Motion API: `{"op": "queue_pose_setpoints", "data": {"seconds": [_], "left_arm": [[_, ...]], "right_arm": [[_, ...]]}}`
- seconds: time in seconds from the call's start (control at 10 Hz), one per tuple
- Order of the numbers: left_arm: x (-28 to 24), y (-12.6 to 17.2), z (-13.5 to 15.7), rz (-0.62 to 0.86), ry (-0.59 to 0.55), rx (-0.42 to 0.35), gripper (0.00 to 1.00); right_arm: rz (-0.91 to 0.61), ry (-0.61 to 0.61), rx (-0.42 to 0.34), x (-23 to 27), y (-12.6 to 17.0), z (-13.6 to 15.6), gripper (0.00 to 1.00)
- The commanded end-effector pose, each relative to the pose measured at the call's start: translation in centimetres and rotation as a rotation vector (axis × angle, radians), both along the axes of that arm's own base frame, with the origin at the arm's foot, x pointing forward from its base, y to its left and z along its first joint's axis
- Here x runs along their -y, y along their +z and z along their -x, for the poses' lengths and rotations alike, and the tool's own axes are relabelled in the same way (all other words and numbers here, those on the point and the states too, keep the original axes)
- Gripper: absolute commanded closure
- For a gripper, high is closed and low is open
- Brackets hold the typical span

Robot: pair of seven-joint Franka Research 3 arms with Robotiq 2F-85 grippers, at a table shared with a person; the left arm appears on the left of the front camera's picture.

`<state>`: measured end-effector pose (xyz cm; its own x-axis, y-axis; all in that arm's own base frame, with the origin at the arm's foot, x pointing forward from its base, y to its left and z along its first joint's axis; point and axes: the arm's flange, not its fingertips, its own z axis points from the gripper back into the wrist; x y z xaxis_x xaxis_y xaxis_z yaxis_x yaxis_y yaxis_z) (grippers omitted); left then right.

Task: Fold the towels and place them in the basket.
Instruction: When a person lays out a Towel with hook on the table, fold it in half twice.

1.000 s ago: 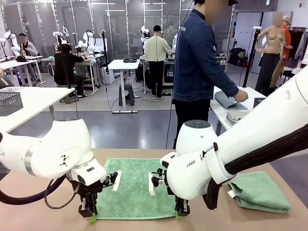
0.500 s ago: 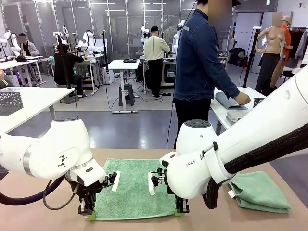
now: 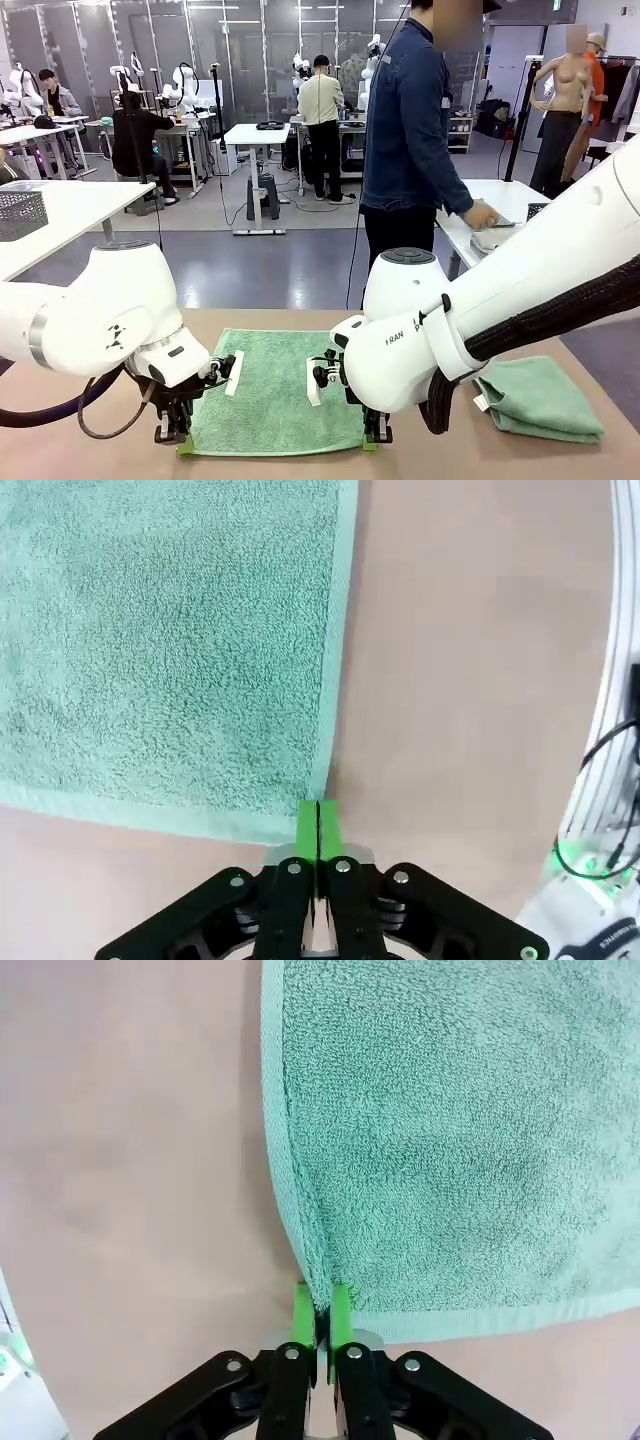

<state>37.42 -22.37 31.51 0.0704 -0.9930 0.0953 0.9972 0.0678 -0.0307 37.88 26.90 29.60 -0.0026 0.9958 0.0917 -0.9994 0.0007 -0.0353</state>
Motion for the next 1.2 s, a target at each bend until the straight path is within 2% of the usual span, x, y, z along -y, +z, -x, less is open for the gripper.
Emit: {"op": "queue_pose_setpoints", "data": {"seconds": [0.0, 0.2, 0.4, 0.5, 0.6, 0.7, 0.8, 1.1], "left_arm": [[-0.7, 1.2, 1.7, 0.032, -0.009, 0.059, 1.00], [-0.7, 1.0, 1.6, 0.033, -0.013, 0.057, 1.00], [-0.3, 0.0, 1.3, 0.026, -0.084, 0.037, 1.00], [-0.3, -0.1, 1.4, 0.009, -0.081, 0.053, 0.60], [-0.3, -0.2, 1.3, -0.001, -0.089, 0.069, 0.42], [-0.2, -0.5, 1.0, -0.008, -0.077, 0.078, 0.03], [-0.1, -0.9, 0.7, -0.004, -0.061, 0.084, 0.24], [0.2, -1.6, -0.1, -0.043, -0.041, 0.097, 0.24]], "right_arm": [[-0.016, -0.014, 0.029, -0.1, 2.4, 0.9, 1.00], [-0.013, -0.017, 0.035, -0.1, 2.5, 0.9, 1.00], [-0.011, -0.001, 0.029, -0.3, 1.9, 0.8, 1.00], [-0.014, 0.000, 0.029, -0.4, 2.0, 0.9, 1.00], [-0.014, 0.000, 0.028, -0.4, 2.0, 1.0, 1.00], [-0.014, 0.002, 0.025, -0.3, 1.9, 1.0, 1.00], [-0.016, 0.004, 0.019, -0.3, 1.7, 1.1, 1.00], [-0.010, 0.012, 0.009, -0.3, 1.4, 1.0, 1.00]]}}
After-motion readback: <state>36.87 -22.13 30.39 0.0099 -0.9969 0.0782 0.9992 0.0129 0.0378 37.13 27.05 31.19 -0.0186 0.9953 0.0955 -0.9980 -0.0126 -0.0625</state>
